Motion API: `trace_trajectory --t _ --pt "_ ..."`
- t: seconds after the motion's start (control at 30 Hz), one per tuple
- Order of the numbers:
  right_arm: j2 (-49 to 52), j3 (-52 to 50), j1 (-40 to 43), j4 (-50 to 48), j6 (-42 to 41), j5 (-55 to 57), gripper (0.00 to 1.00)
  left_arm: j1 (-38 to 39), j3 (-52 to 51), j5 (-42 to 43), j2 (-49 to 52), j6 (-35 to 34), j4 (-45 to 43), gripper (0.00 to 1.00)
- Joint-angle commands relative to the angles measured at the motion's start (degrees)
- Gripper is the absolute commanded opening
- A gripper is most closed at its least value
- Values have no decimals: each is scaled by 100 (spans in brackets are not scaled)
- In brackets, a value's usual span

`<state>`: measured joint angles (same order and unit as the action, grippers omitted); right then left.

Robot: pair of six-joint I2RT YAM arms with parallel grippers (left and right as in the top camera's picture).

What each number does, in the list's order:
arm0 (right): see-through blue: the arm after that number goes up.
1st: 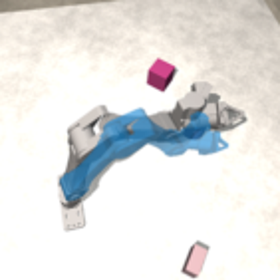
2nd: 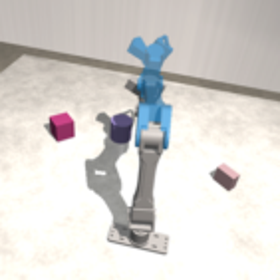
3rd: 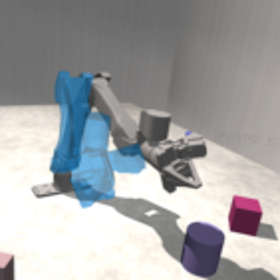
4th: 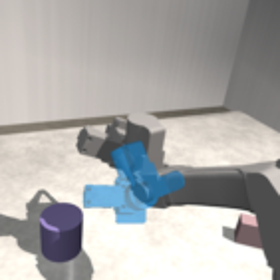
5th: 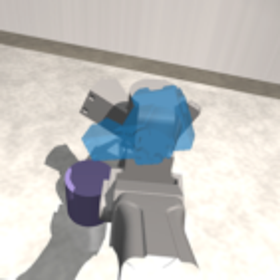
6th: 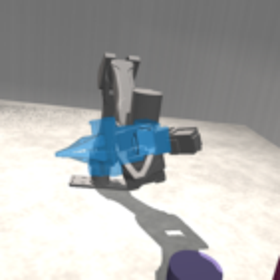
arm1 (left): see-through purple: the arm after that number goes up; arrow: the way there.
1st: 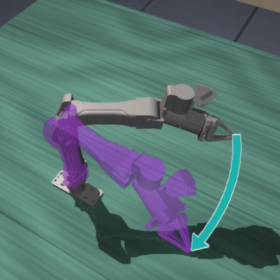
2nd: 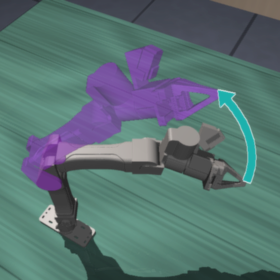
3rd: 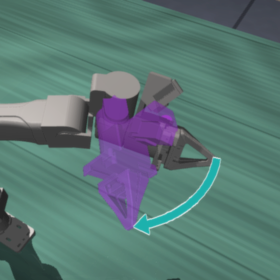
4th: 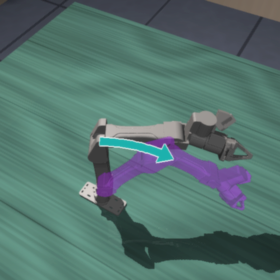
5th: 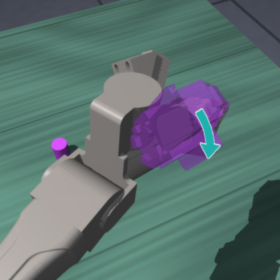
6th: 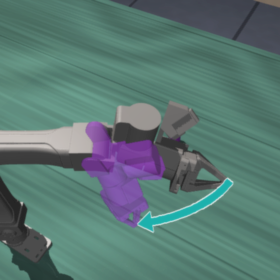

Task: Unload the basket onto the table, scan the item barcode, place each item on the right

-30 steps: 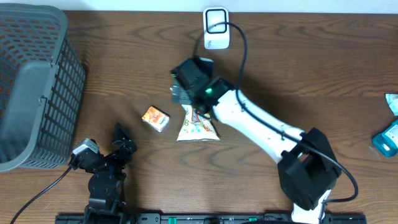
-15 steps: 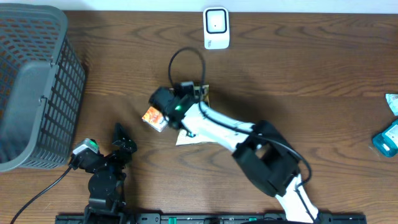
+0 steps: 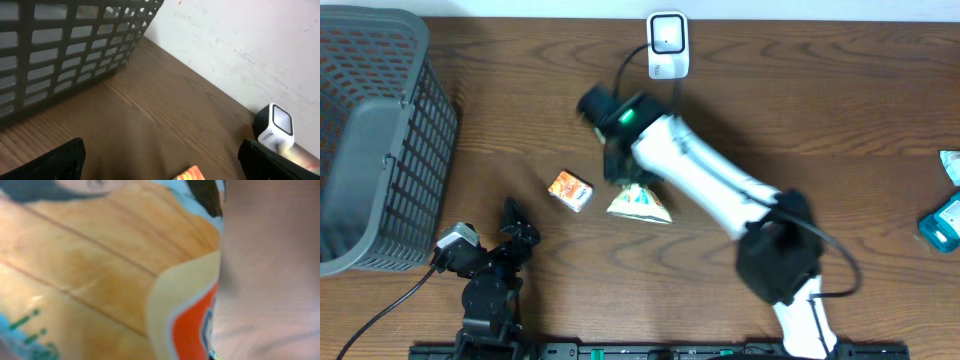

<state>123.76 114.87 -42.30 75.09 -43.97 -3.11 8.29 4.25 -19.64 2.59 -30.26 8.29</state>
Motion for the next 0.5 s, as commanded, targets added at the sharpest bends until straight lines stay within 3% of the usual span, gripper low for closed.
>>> trace_trajectory --t 0.0,0.07,0.17,0.23,0.37,0.47 --pt "-553 494 697 400 525 -2887 33 -9 -140 -37 0 -46 57 98" --pt "-640 520 1060 826 623 -3792 25 -9 -140 -37 0 -46 57 98" --pt "-682 520 1587 1692 638 -4806 4 -9 -140 -37 0 -46 57 98" --pt "-682 518 1867 2218 636 -4865 2 -9 -140 -37 0 -46 57 98" --pt "-682 505 2052 1792 739 -3421 1 -9 -140 -37 0 -46 57 98" --pt "-680 503 1663 1720 562 -2149 9 -9 -140 -37 0 -46 59 98"
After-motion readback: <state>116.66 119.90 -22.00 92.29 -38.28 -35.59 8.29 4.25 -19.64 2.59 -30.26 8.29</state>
